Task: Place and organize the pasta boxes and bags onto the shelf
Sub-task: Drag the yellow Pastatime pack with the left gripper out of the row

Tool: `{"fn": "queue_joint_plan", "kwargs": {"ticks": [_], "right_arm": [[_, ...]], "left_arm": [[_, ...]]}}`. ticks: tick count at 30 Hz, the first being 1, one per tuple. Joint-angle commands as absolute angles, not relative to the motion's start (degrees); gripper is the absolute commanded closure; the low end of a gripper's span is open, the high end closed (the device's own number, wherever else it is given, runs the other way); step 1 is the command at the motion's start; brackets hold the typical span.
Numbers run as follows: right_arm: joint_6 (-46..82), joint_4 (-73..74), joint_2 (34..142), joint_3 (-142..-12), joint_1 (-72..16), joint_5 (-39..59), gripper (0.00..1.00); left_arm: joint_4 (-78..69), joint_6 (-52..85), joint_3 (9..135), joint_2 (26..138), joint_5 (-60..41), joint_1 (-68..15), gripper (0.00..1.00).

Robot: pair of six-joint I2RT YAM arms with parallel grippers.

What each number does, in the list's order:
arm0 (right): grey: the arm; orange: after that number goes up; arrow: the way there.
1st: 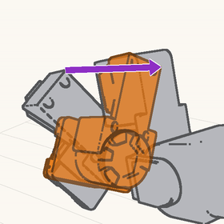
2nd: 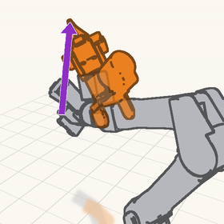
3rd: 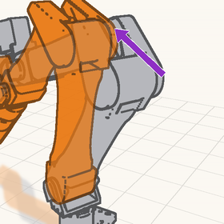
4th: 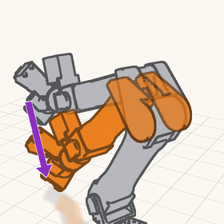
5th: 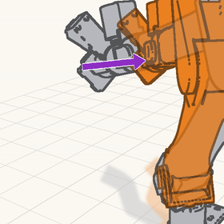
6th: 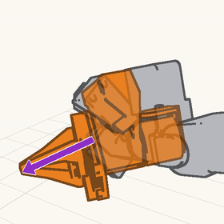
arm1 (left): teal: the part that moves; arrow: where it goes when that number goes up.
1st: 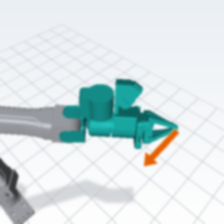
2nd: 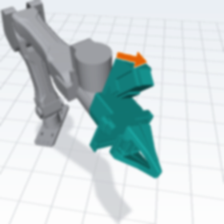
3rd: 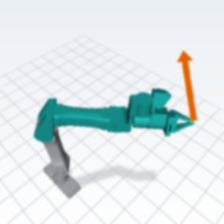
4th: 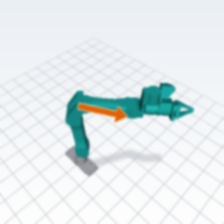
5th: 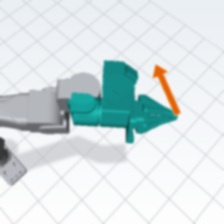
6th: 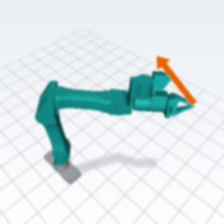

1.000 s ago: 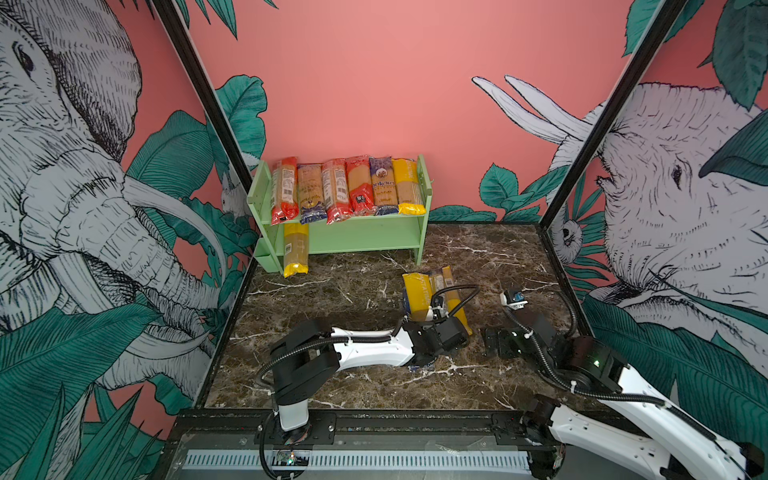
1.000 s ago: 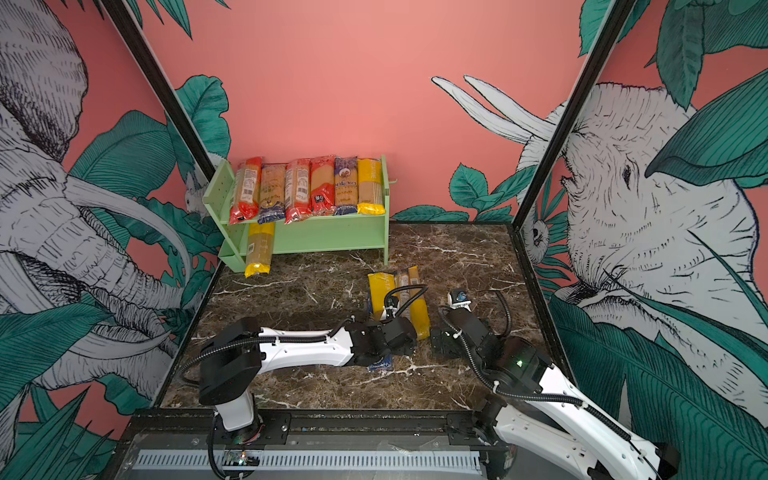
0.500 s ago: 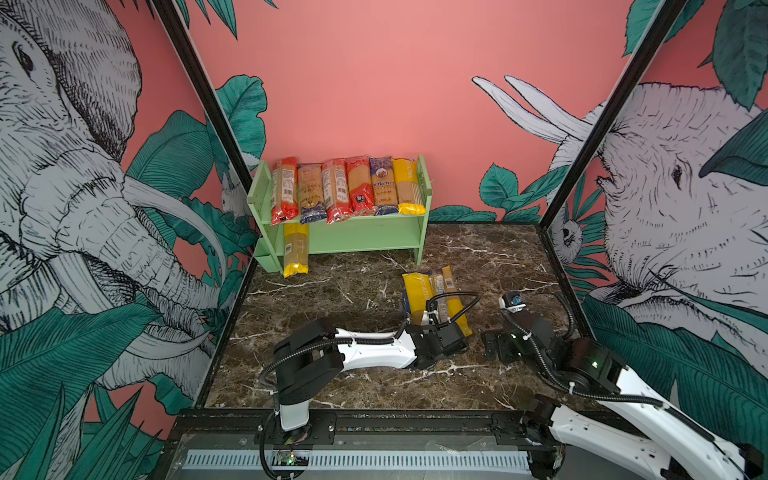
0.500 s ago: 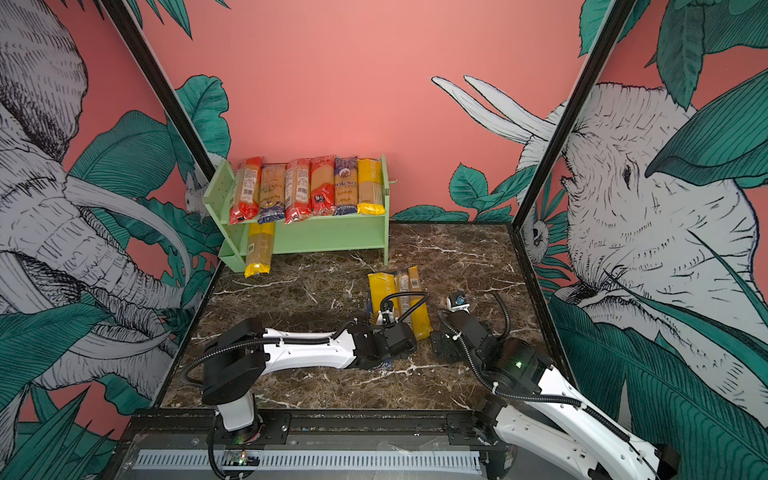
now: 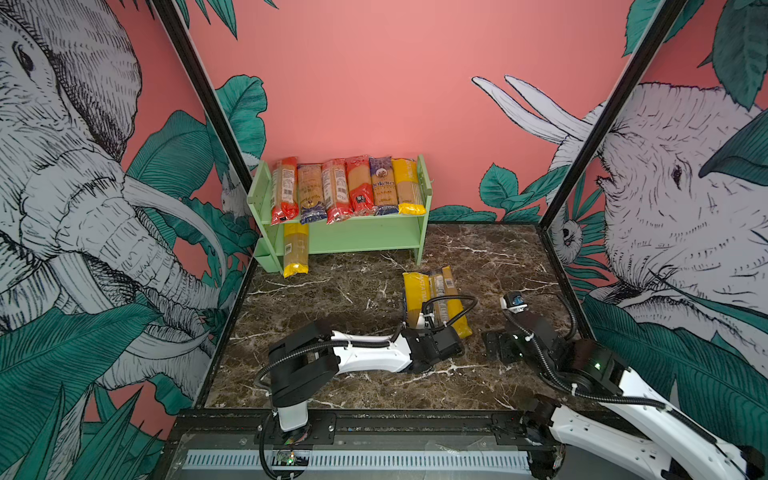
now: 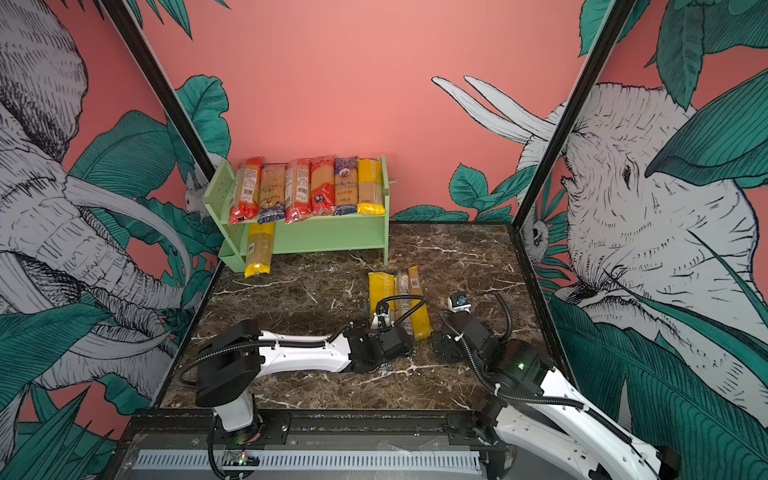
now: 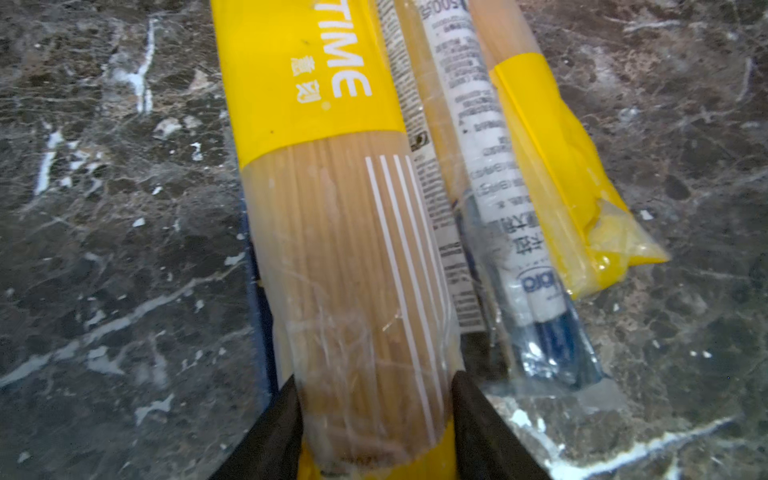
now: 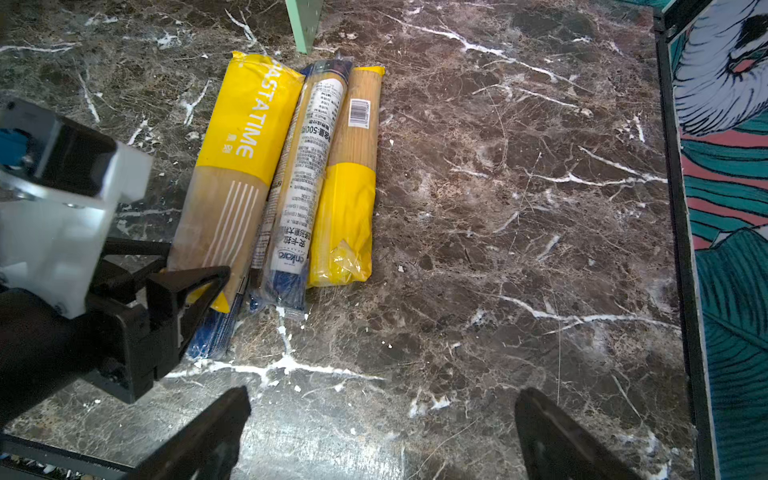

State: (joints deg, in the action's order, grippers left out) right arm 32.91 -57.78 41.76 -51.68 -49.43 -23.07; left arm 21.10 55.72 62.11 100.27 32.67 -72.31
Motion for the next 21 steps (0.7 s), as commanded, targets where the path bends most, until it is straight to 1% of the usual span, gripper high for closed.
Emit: {"fn": "queue_joint_plan", "kwargs": {"ticks": [1, 3, 5, 6, 7, 8, 9, 14, 21], "right_arm": [[33.2, -58.1, 42.3, -52.6, -49.1, -23.4, 0.01], [33.2, -57.9, 42.7, -52.6, -49.1, -23.2, 0.01], [33.4, -57.6, 43.4, -52.7, -49.1, -23.1, 0.01], [33.4, -57.4, 43.7, -52.8, -49.1, -22.9, 0.01], [33.5, -57.3, 43.9, -52.8, -49.1, -22.9, 0.01], [33.6, -57.1, 44.1, -52.8, -49.1, -22.6, 0.01], [33.7, -56.9, 44.3, -52.8, -49.1, -22.5, 0.01], [34.0, -57.1, 44.6, -52.9, -49.1, -22.2, 0.01], [33.8, -58.1, 45.2, -53.8, -49.1, -22.7, 0.01]], "left_arm": [[25.1, 57.0, 57.9, 95.2, 36.2, -70.6, 0.44], [24.6, 57.1, 56.3, 93.7, 36.1, -70.2, 0.4], [24.3, 56.2, 55.6, 92.9, 35.8, -70.1, 0.24], [24.4, 55.7, 55.8, 92.9, 35.5, -70.1, 0.11], [23.7, 54.9, 55.8, 93.1, 35.0, -70.1, 0.05], [23.3, 54.1, 55.8, 93.2, 34.5, -70.1, 0.02], [22.9, 53.6, 55.9, 93.6, 34.1, -70.1, 0.01], [17.7, 50.9, 53.8, 94.1, 31.7, -70.2, 0.01], [11.9, 50.9, 48.9, 92.6, 31.4, -70.2, 0.01]]}}
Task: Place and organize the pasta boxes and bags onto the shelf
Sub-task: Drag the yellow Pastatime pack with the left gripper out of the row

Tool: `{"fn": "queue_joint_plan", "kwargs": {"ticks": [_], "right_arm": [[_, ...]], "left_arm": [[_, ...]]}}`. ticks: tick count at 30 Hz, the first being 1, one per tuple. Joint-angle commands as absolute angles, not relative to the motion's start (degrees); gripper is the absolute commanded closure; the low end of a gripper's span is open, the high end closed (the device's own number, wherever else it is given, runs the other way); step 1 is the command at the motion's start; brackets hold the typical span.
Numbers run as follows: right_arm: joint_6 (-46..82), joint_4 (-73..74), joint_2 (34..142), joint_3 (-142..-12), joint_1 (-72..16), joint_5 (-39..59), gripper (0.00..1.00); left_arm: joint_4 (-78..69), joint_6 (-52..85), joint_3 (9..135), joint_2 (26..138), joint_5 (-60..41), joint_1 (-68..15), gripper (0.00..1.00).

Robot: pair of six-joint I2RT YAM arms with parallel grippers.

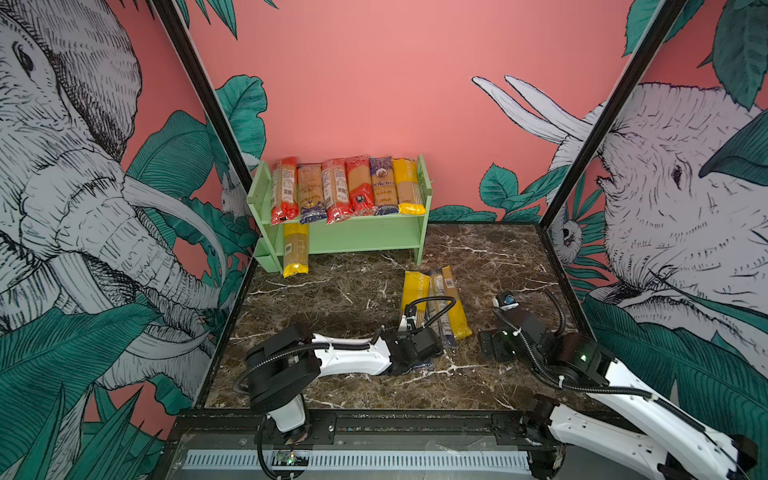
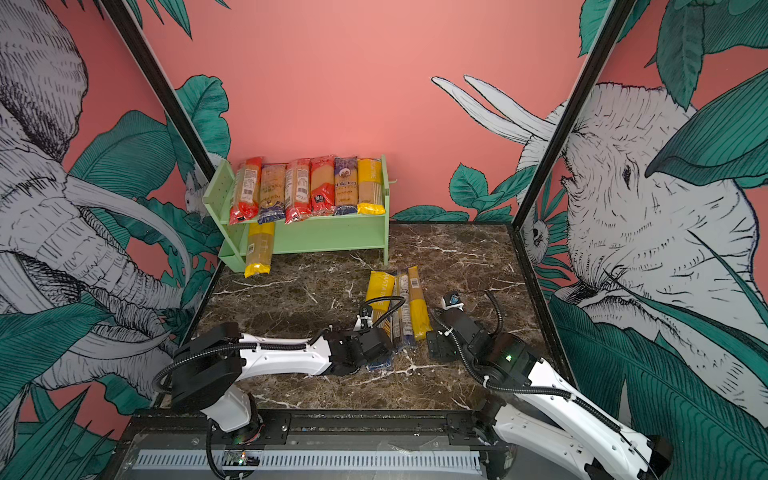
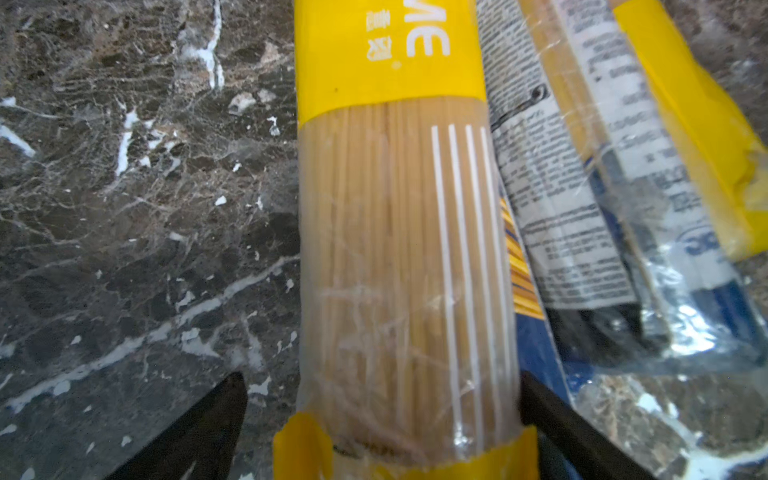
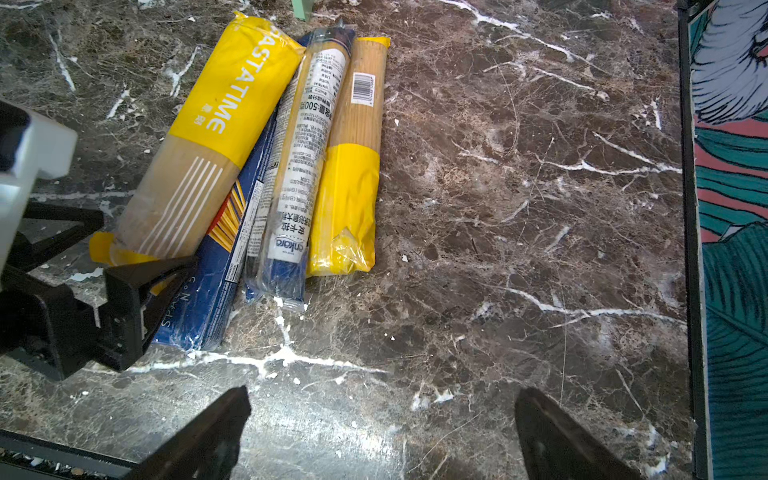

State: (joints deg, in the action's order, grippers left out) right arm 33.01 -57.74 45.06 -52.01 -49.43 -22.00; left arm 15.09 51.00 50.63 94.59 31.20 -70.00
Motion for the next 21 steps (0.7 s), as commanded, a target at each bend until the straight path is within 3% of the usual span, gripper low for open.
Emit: {"fn": "queue_joint_plan", "kwargs": {"ticks": [1, 17, 21], "right_arm": [[33.7, -58.1, 45.4, -54.0, -49.1, -22.7, 0.01], [34.3, -61.0, 47.1, -56.6, -49.1, -23.6, 0.01], [34.3, -61.6, 47.3, -57.1, -49.1, -23.6, 0.01]], "left_arm": [[10.4, 50.5, 48.1, 92.3, 31.4, -70.2, 0.01], [-8.2, 45.6, 41.8, 94.4, 33.1, -70.2, 0.01], [-9.9, 46.5, 40.8, 95.4, 32.7, -70.2, 0.05]]}}
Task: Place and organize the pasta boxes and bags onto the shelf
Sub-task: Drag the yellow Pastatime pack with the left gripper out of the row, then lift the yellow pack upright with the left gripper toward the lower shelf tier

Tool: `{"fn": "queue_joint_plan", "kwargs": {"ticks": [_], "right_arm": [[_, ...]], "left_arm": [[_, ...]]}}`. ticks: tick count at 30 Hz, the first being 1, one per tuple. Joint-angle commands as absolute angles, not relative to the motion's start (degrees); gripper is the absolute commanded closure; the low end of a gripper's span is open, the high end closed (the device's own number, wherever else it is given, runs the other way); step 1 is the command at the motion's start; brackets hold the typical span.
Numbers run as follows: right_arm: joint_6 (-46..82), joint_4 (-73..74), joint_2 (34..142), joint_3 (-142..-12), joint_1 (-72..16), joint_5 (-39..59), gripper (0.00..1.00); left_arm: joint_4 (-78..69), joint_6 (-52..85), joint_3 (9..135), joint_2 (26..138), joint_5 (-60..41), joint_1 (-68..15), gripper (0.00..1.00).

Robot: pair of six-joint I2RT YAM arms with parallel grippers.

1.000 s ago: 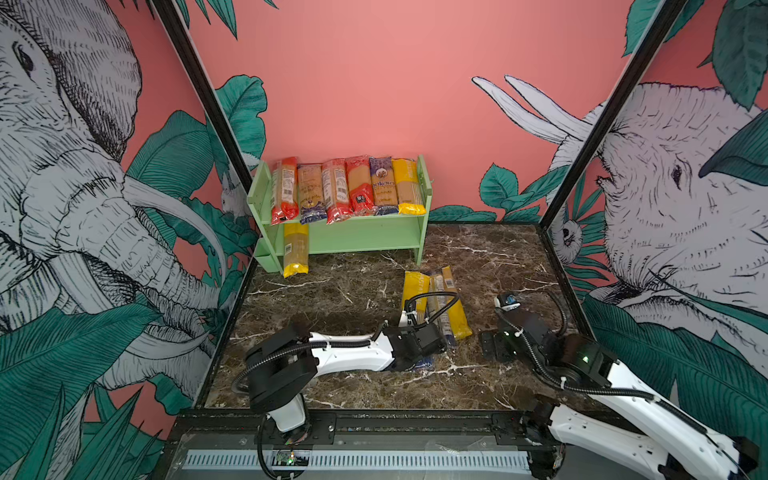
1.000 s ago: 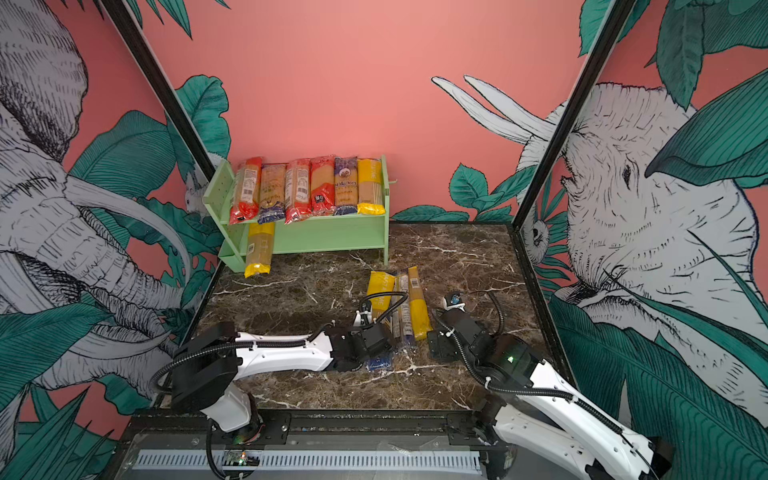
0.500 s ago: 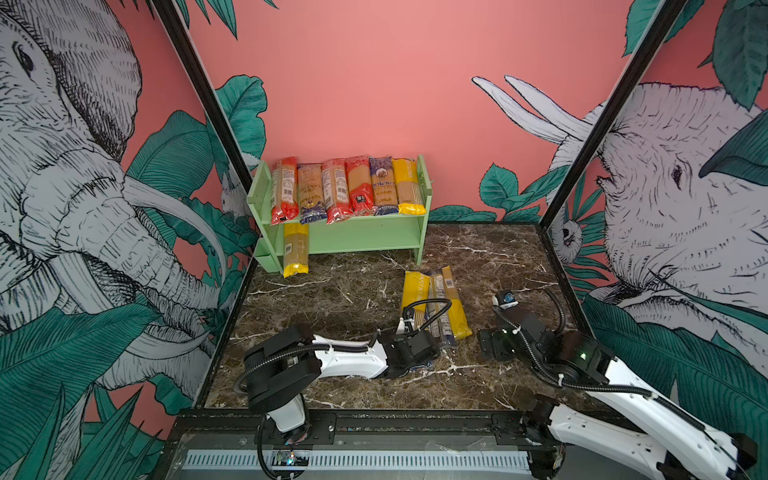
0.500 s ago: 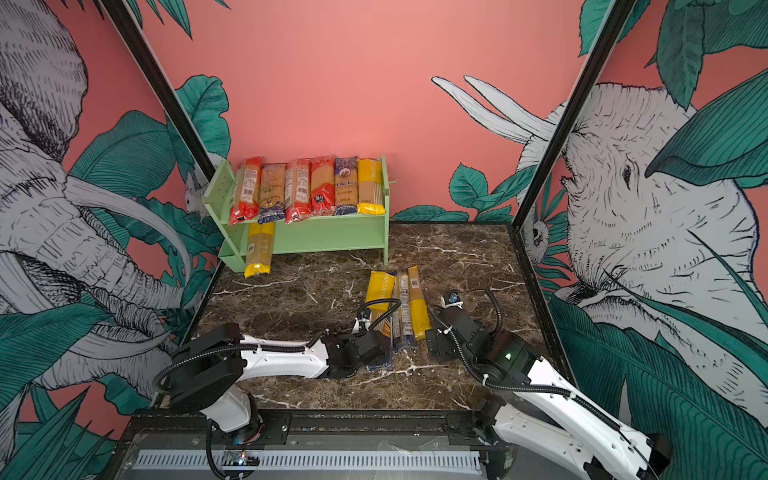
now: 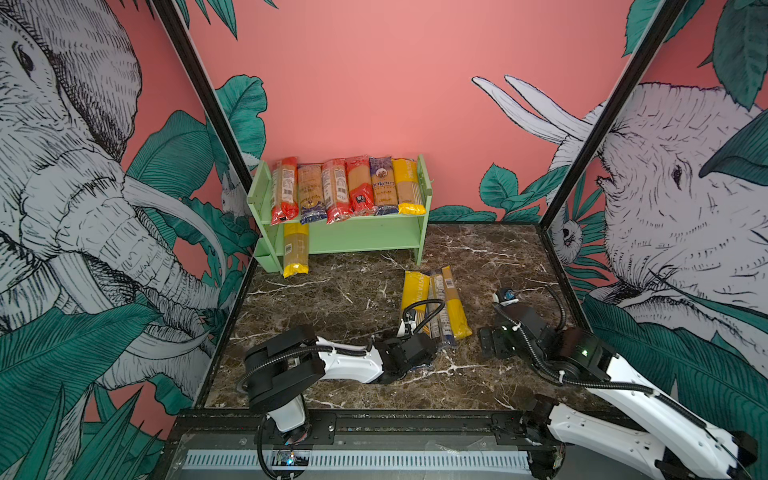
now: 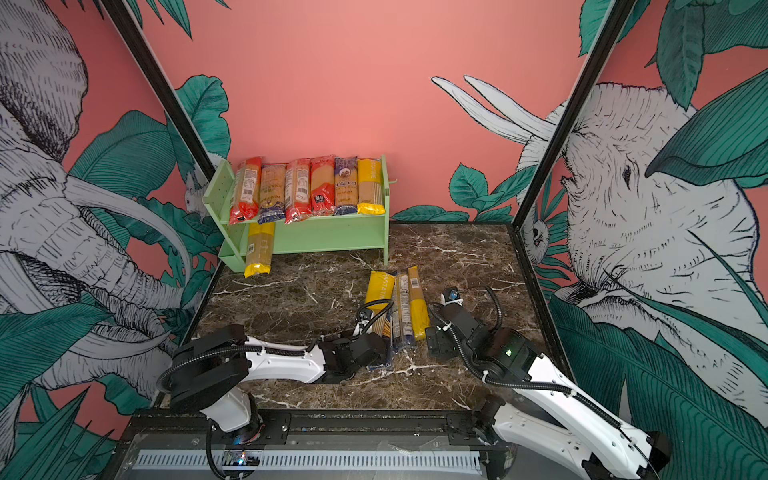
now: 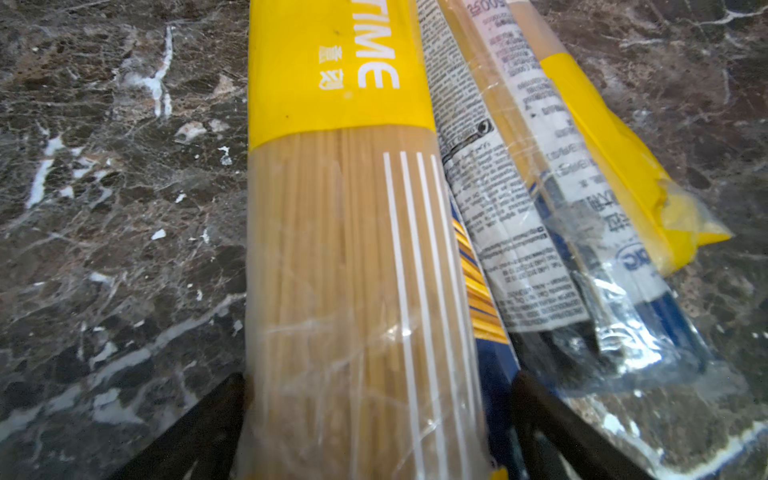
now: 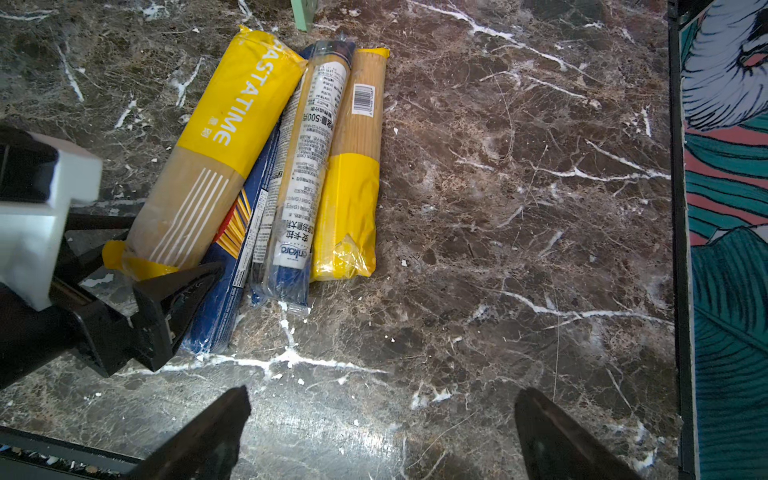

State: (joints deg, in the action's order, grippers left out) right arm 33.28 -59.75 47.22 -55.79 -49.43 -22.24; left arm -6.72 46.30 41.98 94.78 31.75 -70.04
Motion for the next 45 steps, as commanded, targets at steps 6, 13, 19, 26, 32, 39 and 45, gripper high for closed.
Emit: {"fn": "queue_joint_plan", "kwargs": {"ticks": [6, 13, 19, 26, 32, 39, 45], "right_arm": [[34.3, -61.1, 48.1, -57.6, -49.1, -23.0, 0.01], [33.9, -60.5, 50.2, -59.4, -49.1, -22.8, 0.01], [33.5, -59.7, 52.2, -61.0, -49.1, -22.4, 0.01], [32.6, -58.7, 54.7, -63.0, -49.1, -22.0, 0.01], [31.6, -57.0, 57.8, -64.8, -49.1, -21.5, 0.01], [30.1, -56.0, 61.5, -67.5, -49.1, -21.2, 0.01], [28.6, -54.4, 63.9, -69.8, -49.0, -20.5, 0.01]], "left_arm": [[-10.0, 47.6, 38.7, 94.4, 32.5, -70.1, 0.41], [-7.0, 46.4, 36.4, 89.2, 34.9, -70.2, 0.66], [-4.0, 45.1, 35.6, 84.7, 37.4, -70.2, 1.0], [-0.6, 41.7, 35.0, 77.4, 41.8, -70.0, 1.0], [0.0, 38.0, 31.6, 68.0, 44.6, -68.6, 1.0], [6.6, 34.8, 30.3, 56.9, 47.0, -65.0, 1.0], [12.2, 28.5, 32.7, 48.6, 48.5, -60.0, 1.0]]}}
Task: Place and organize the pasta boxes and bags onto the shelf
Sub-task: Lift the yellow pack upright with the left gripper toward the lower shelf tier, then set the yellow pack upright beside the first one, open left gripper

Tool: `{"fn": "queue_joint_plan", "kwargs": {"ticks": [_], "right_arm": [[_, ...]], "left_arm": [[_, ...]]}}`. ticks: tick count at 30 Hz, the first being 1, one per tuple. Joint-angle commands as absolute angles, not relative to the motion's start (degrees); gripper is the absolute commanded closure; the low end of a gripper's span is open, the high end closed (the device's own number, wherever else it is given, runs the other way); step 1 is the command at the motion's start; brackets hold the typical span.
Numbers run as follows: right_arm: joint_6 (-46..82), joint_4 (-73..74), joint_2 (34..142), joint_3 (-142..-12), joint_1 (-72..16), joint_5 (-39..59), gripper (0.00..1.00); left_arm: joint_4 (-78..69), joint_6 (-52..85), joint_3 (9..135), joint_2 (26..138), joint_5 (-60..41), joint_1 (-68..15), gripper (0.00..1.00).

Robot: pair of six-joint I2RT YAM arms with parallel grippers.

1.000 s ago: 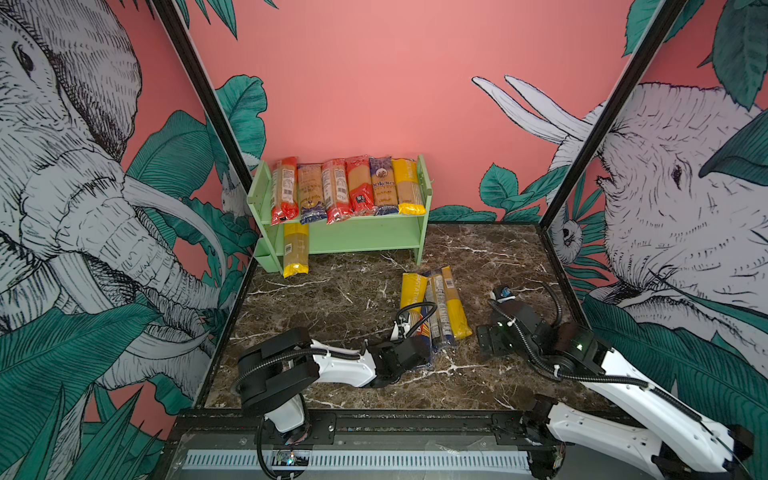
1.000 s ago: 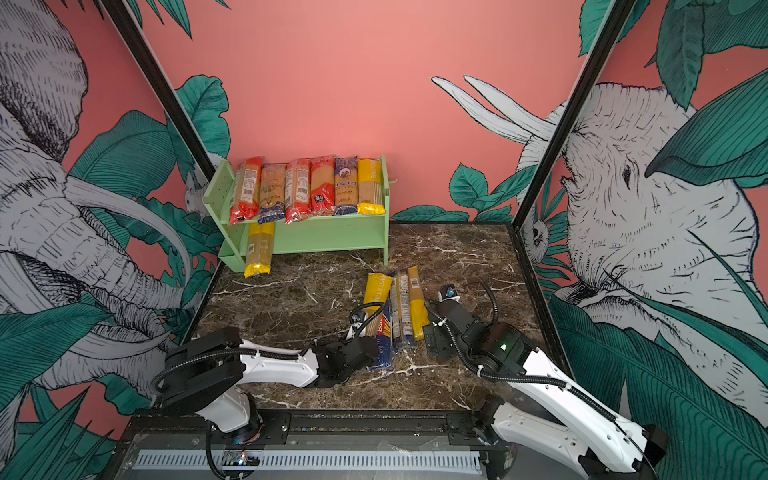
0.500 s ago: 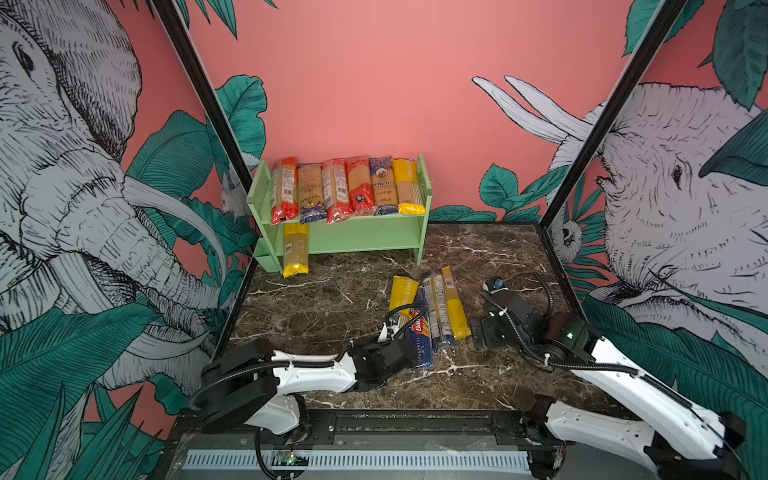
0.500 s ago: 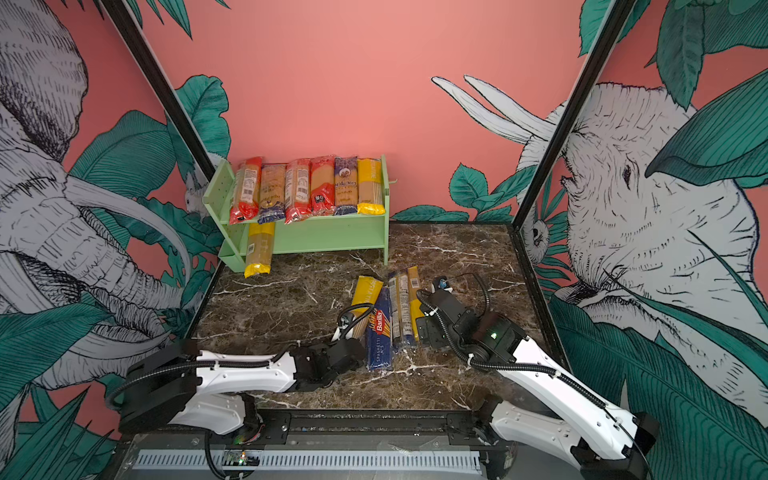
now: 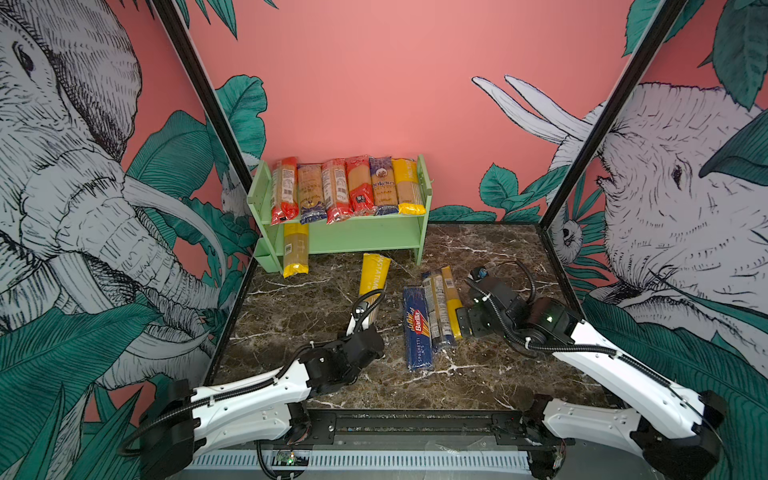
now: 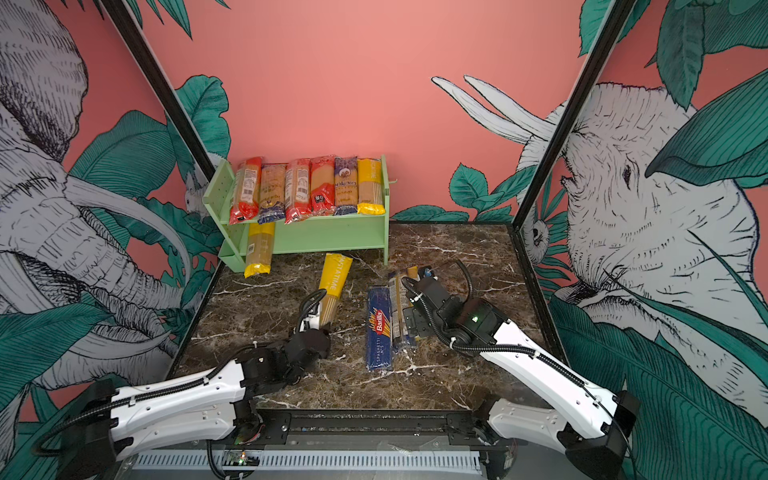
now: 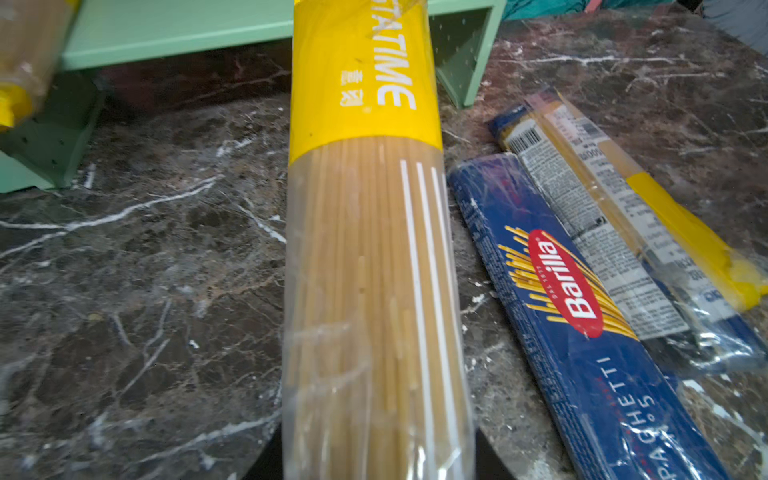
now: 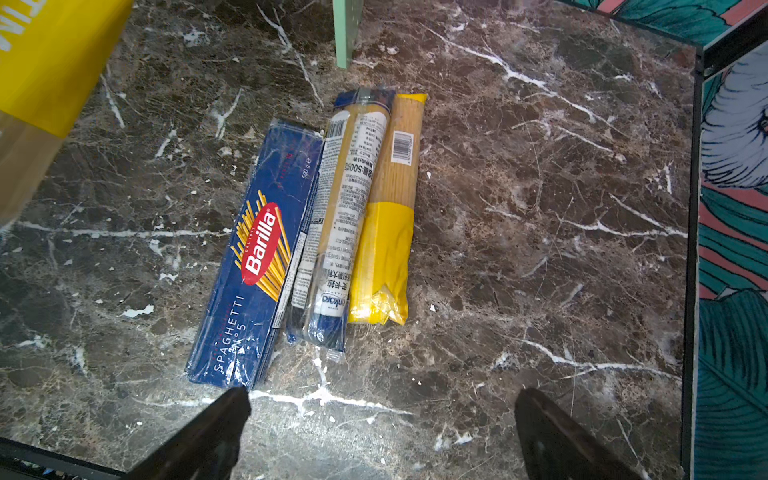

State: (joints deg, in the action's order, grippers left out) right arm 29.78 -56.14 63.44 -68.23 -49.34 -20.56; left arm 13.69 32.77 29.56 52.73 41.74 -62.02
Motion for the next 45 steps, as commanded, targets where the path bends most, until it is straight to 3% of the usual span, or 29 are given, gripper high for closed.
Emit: {"fn": "queue_joint_plan", "kwargs": {"ticks": [1, 10, 19, 45], "right_arm": [[28.4, -54.1, 64.4, -70.2, -49.0, -20.3, 0.01], [27.1, -51.8, 66.9, -71.8, -48.3, -20.2, 0.01], [24.9, -51.8, 68.0, -73.2, -45.3, -18.5, 0.01], [21.7, -49.1, 69.4, -70.8, -36.8, -13.1, 0.01]], "left_arm": [[12.6, 27.3, 33.1, 47.8, 48.2, -58.5, 1.0], [6.9, 19.2, 36.4, 48.5, 34.0, -38.4, 1.0], [-0.9, 15.6, 44.1, 60.1, 26.2, -26.9, 1.0], [-11.7, 11.3, 58.5, 85.7, 20.5, -15.1, 1.0]]}}
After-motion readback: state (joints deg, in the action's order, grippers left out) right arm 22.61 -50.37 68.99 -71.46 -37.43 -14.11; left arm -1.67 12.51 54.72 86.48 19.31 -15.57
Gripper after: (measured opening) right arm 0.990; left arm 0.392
